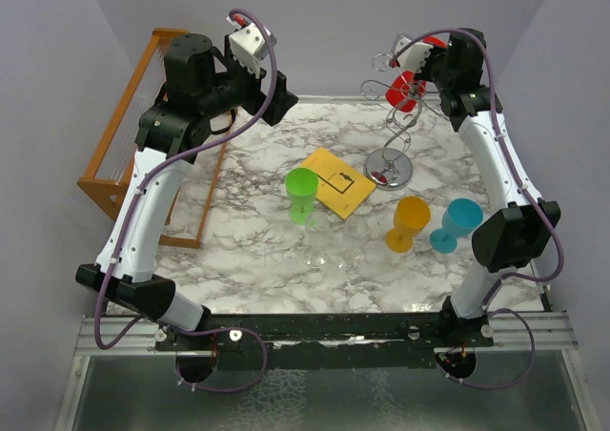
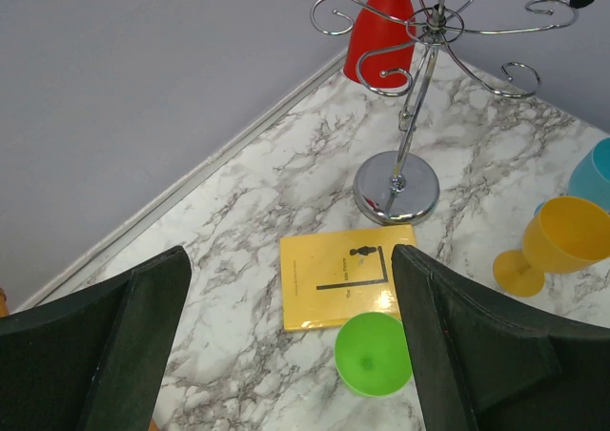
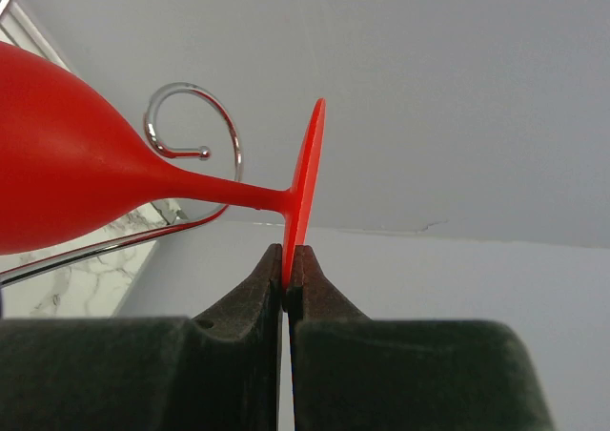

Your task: Place the wine glass upside down on the wine glass rack

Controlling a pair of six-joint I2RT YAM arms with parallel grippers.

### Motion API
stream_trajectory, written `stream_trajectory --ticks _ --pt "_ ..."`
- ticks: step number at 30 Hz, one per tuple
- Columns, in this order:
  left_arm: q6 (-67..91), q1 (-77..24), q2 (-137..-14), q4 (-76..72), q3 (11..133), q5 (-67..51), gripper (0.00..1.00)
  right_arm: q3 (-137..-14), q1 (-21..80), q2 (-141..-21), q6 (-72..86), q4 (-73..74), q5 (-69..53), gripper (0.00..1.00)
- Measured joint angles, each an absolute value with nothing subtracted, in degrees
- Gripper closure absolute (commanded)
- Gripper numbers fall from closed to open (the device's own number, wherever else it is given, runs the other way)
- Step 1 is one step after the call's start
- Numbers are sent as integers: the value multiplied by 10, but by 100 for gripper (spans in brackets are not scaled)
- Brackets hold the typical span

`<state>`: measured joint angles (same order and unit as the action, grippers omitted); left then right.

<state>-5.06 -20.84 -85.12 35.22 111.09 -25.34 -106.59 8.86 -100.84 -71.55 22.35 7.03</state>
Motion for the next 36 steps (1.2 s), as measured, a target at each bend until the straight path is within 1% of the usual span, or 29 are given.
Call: stream_trajectory --ticks 9,18,36 --pt "-51 -208 -848 352 1111 -254 10 -1142 89 -1065 -701 230 110 99" --pt "-51 -208 -848 352 1111 -255 10 -1181 89 -1103 -695 231 112 98" --pt "-51 -208 -848 352 1111 -255 10 -1180 89 -1105 -672 257 61 89"
